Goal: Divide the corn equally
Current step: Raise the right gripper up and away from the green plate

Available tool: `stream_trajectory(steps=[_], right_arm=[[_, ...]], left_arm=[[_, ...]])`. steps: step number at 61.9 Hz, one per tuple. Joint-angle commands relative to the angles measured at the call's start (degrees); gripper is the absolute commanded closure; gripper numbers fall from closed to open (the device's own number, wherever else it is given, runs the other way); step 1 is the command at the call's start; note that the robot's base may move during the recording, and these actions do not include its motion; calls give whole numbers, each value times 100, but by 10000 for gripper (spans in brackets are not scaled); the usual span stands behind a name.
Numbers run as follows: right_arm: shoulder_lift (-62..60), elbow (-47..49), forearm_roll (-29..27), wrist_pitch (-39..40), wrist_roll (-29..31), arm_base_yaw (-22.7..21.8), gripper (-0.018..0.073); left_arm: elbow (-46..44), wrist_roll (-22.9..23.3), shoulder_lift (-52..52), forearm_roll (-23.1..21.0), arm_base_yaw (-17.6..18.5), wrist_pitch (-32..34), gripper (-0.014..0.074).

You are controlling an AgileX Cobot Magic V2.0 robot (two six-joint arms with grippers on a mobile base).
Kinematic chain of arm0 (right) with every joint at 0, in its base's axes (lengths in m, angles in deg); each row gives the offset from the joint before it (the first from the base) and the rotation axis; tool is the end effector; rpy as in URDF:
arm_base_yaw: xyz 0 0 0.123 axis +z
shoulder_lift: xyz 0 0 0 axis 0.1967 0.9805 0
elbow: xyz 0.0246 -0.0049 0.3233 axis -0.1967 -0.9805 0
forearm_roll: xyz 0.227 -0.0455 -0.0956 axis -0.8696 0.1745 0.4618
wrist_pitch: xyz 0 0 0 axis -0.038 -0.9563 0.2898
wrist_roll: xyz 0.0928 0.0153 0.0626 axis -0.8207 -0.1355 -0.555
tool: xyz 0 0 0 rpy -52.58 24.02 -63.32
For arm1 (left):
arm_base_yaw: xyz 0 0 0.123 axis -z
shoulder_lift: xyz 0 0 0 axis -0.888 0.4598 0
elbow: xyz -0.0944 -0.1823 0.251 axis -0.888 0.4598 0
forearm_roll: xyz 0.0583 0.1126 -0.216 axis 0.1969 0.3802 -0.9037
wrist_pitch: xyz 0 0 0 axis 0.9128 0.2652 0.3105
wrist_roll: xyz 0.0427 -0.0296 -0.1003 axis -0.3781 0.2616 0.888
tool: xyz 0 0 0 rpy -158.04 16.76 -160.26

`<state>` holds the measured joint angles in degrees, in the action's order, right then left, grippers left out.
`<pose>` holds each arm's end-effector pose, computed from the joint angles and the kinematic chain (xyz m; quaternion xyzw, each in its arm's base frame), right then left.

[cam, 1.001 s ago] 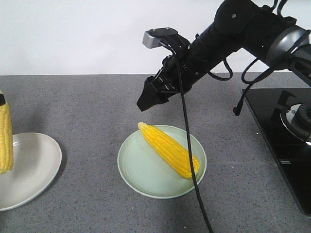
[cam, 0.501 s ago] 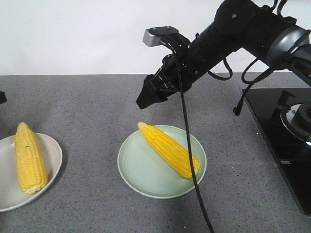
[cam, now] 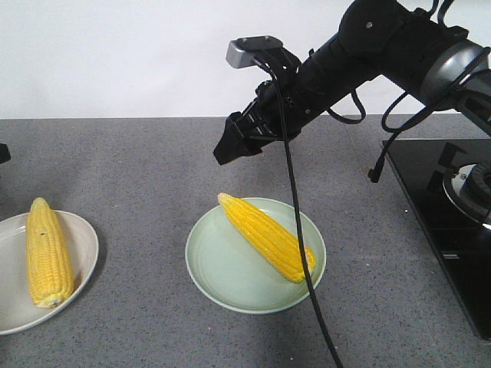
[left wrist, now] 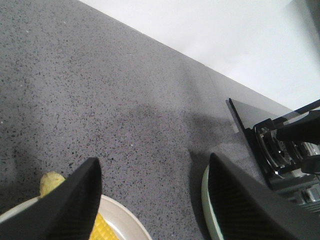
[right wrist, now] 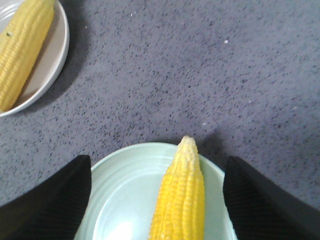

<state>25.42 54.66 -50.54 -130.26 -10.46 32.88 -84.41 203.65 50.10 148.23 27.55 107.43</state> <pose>0.4068 0.2186 0.3473 -0.3595 0.8683 0.2498 0.2334 0.3148 0.0953 0.2951 -0.0832 0.8171 -0.4179 0.3884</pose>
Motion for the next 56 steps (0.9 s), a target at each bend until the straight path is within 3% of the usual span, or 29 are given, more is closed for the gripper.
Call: stream_trajectory(steps=[1,10,17,23,32,37,56], right_arm=[[-462,153,-220,433,-11,-17,67],[-812,153,-124,683,-11,-28,165],[-1168,153,173,770,-11,-28,298],[-1472,148,519,777,-11,-28,416],[-1974,148,753,757,-49,-28,573],[-2278,100,796,799,-81,-28,571],[-3802,-1387,1012,1776,-94,-28,568]], left_arm=[[-120,387,-247,34,-8,976,147],[-120,576,-280,20,-2,976,161],[-120,576,-456,-35,17,976,216],[-120,576,-722,-240,69,976,302],[-120,576,-1197,-395,232,976,504],[-120,576,-1507,-377,287,976,606],[-120,371,-2648,-385,739,976,605]])
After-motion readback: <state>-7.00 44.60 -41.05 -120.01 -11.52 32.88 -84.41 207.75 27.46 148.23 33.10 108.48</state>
